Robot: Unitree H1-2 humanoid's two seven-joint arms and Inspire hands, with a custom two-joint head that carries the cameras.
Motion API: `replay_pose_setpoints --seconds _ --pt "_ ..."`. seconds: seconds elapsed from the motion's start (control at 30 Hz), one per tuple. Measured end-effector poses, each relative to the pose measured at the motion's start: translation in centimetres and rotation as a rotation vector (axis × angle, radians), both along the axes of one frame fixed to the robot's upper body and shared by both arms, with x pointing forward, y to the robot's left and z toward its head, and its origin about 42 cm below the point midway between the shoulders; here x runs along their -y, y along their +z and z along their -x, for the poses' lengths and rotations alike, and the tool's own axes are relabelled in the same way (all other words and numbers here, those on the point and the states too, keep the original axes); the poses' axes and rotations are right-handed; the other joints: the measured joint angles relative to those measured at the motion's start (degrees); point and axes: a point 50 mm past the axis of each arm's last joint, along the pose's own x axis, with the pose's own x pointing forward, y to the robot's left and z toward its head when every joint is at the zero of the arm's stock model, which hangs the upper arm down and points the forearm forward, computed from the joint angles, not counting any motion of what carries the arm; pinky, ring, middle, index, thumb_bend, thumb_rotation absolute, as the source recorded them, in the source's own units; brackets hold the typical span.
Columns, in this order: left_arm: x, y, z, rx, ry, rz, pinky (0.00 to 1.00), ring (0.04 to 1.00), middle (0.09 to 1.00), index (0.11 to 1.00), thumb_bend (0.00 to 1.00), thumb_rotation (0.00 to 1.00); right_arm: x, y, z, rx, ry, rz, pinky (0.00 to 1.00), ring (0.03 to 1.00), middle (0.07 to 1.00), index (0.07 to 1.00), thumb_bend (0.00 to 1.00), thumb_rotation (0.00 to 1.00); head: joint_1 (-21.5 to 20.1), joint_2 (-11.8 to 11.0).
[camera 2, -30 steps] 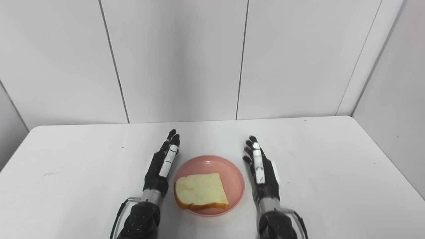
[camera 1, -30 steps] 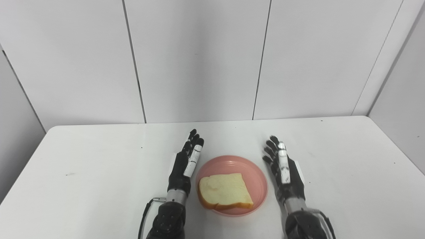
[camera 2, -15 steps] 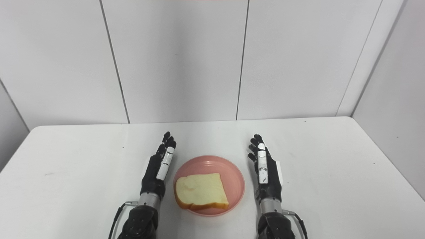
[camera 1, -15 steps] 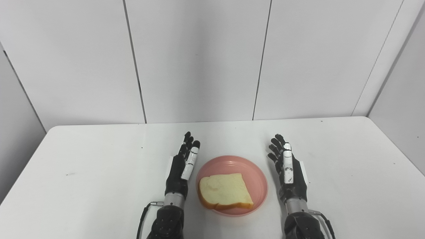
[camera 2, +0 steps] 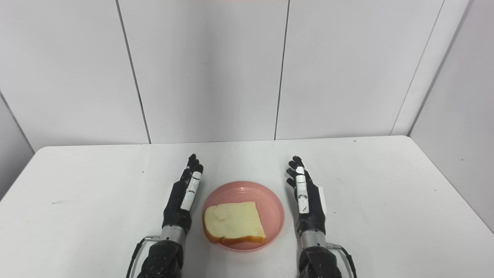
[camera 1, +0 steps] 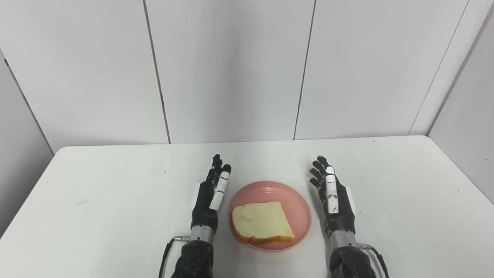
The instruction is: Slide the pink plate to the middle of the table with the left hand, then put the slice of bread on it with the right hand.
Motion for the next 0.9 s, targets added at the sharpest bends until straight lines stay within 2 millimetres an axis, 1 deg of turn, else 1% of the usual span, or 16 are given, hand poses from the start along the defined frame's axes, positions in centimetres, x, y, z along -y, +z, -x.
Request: replay_pose_setpoints --seconds 0.1,0.23,0.3,0.5,0.8,0.9 --pt "0.0 -0.03 -0.01 -0.006 0.0 -0.002 1.0 1.0 0.989 0.969 0.57 0.85 -0.07 0.01 0.0 0.0 0.003 0.001 0.88 0.882 0.889 0.882 0.8 1.0 -0.1 0.0" --pt "0.0 0.01 -0.01 -0.006 0.0 -0.001 1.0 1.0 0.989 0.97 0.56 0.85 -0.26 0.0 0.0 0.0 0.009 0.008 0.88 0.878 0.886 0.878 0.8 1.0 -0.1 0.0" --pt "-0.02 0.0 -0.02 -0.006 0.001 0.0 1.0 1.0 0.988 0.966 0.57 0.84 -0.27 0.0 -0.01 -0.001 0.011 0.011 0.88 0.884 0.889 0.883 0.83 1.0 0.1 0.1" --pt "-0.01 0.03 -0.02 -0.011 0.008 0.014 1.0 1.0 0.988 0.97 0.57 0.85 -0.3 0.0 -0.02 -0.001 0.012 0.016 0.86 0.874 0.881 0.88 0.82 0.99 0.0 0.2" --pt "-0.02 0.04 -0.02 -0.011 0.009 0.013 1.0 1.0 0.987 0.967 0.55 0.84 -0.24 0.01 -0.02 -0.001 0.012 0.016 0.88 0.879 0.887 0.888 0.82 0.98 0.1 0.1" --pt "-0.03 0.03 -0.02 -0.011 0.009 0.013 0.98 0.998 0.983 0.972 0.55 0.86 -0.24 0.01 -0.03 -0.001 0.014 0.024 0.87 0.878 0.885 0.882 0.83 0.98 0.1 0.1"
